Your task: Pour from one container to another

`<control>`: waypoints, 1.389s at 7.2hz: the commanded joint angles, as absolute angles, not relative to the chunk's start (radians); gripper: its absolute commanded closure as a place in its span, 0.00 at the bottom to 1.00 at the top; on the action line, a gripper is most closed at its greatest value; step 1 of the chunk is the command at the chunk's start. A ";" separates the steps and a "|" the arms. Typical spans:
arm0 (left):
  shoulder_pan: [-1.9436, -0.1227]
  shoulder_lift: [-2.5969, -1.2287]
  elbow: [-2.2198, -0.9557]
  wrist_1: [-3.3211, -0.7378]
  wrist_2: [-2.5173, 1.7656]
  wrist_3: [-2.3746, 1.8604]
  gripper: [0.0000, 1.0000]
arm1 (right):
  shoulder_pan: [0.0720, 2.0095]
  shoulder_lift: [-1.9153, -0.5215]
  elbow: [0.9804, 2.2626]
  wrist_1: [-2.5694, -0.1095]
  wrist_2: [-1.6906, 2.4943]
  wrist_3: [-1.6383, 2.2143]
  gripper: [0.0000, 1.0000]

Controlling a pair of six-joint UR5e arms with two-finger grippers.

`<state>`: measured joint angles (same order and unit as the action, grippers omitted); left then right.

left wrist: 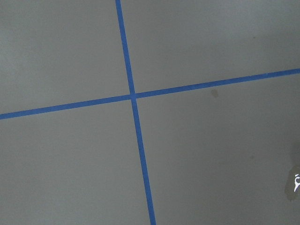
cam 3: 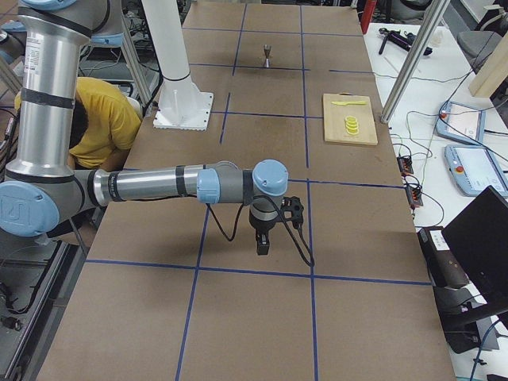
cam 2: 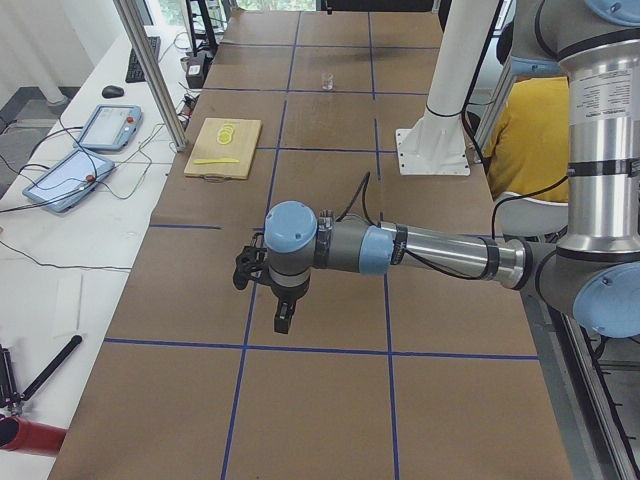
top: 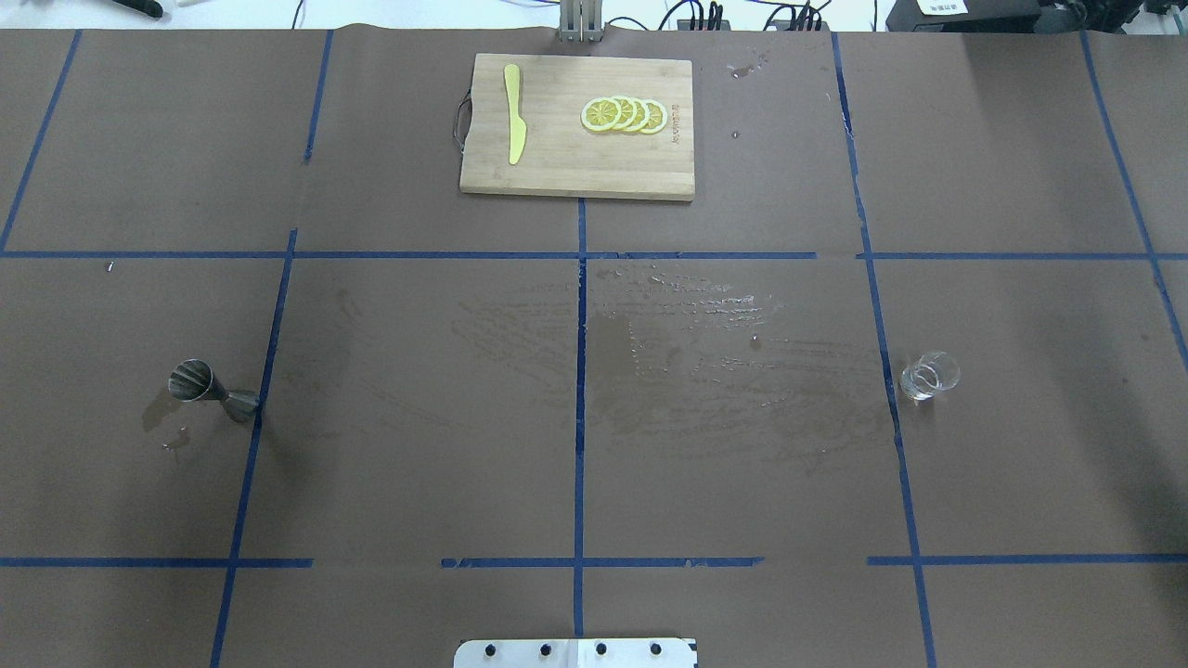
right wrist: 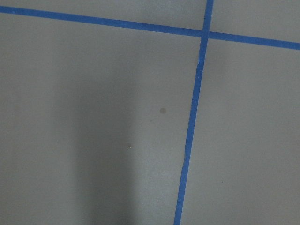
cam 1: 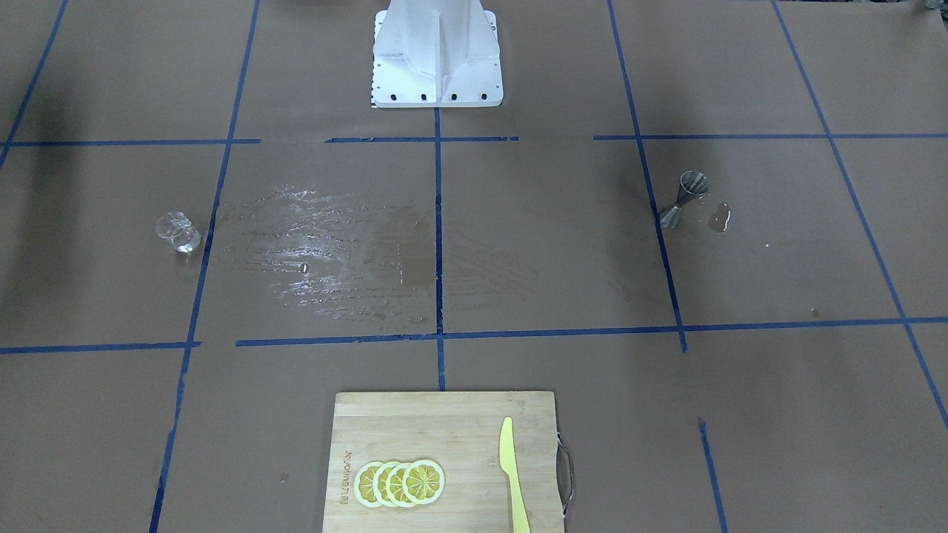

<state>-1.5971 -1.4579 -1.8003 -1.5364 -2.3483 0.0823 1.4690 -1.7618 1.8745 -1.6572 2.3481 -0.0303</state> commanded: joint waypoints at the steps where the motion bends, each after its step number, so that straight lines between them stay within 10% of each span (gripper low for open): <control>1: -1.597 -1.413 -1.802 -1.552 -2.362 0.130 0.00 | 1.474 -1.764 1.882 -1.649 2.350 -0.035 0.00; 10: -1.480 -1.422 -1.770 -1.948 -2.375 -0.098 0.00 | 1.468 -1.750 1.887 -1.647 2.356 -0.028 0.00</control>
